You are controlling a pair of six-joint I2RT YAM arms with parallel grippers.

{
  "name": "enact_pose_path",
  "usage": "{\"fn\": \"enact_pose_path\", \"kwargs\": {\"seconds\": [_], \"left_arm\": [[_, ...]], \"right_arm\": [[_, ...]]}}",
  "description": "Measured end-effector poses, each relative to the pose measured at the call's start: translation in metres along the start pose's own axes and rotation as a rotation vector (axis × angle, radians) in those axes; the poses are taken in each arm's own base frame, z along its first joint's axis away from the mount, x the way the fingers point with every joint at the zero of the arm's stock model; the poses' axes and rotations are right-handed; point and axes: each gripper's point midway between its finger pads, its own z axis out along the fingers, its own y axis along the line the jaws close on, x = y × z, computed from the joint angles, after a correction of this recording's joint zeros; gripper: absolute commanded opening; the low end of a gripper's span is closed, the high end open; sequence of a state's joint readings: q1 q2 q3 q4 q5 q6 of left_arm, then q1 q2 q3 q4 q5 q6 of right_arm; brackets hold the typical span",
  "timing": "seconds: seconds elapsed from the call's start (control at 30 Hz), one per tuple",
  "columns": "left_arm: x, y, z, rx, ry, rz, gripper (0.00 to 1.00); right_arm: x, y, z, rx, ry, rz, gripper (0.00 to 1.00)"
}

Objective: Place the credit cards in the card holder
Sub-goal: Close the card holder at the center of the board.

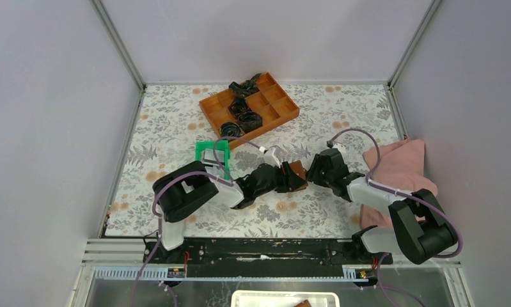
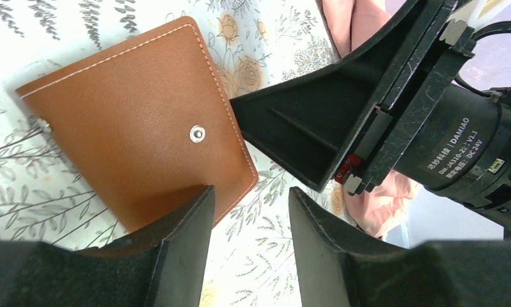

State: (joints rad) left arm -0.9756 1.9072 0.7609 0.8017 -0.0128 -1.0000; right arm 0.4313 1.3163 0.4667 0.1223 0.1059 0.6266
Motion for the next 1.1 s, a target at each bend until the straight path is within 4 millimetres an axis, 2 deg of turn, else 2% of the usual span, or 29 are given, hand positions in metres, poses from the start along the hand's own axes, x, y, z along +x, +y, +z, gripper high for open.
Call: {"fn": "enact_pose_path", "kwargs": {"seconds": [0.3, 0.6, 1.1], "left_arm": [[-0.005, 0.009, -0.016, -0.044, -0.028, 0.010, 0.53], [-0.002, 0.026, -0.018, -0.120, -0.024, 0.017, 0.53], [-0.008, 0.033, -0.024, -0.173, -0.045, 0.025, 0.53]], "right_arm": [[0.007, 0.009, -0.001, -0.007, -0.002, -0.043, 0.51], [0.011, 0.013, -0.002, -0.018, 0.004, -0.060, 0.51], [0.018, 0.021, -0.002, -0.018, -0.001, -0.102, 0.52]]}}
